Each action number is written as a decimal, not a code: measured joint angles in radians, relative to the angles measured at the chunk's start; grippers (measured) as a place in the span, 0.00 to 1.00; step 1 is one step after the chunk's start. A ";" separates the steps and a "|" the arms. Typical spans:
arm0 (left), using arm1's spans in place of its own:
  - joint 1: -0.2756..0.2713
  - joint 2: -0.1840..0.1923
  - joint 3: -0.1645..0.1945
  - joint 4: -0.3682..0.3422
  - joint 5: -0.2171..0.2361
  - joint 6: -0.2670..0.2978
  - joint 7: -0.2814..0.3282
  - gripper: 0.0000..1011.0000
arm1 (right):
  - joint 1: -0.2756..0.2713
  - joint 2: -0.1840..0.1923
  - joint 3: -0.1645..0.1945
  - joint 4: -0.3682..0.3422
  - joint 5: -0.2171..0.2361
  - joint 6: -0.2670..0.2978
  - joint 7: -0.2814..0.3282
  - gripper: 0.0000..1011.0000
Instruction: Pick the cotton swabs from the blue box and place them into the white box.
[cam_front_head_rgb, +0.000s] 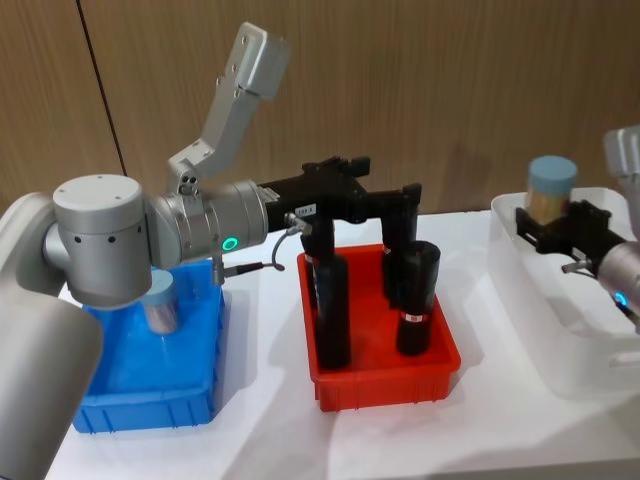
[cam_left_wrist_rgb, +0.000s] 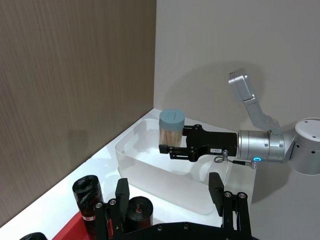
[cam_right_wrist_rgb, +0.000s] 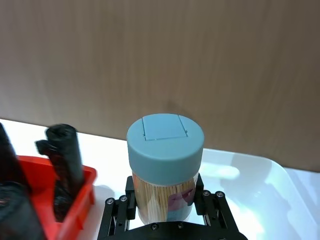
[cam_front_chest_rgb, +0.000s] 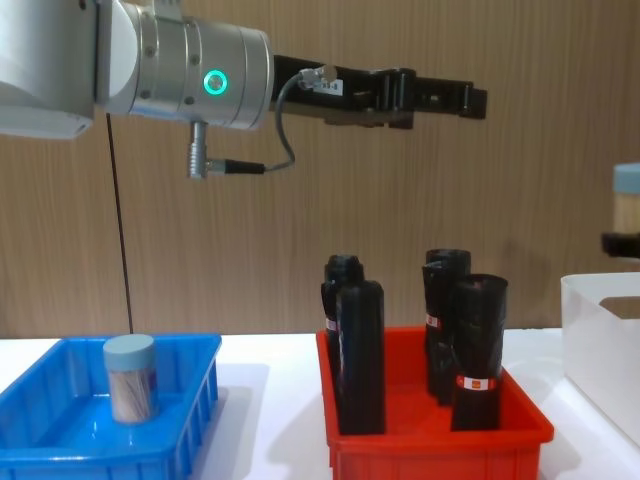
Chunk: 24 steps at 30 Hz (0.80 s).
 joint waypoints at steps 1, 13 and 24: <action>0.000 0.000 0.000 0.000 0.000 0.000 0.000 0.99 | 0.001 0.001 0.002 0.004 0.000 0.001 -0.002 0.63; 0.000 0.000 0.000 0.000 0.000 0.000 0.000 0.99 | 0.026 0.016 0.029 0.107 -0.001 0.039 -0.015 0.63; 0.000 0.000 0.000 0.000 0.000 0.000 0.000 0.99 | 0.061 0.019 0.039 0.212 -0.010 0.055 -0.008 0.76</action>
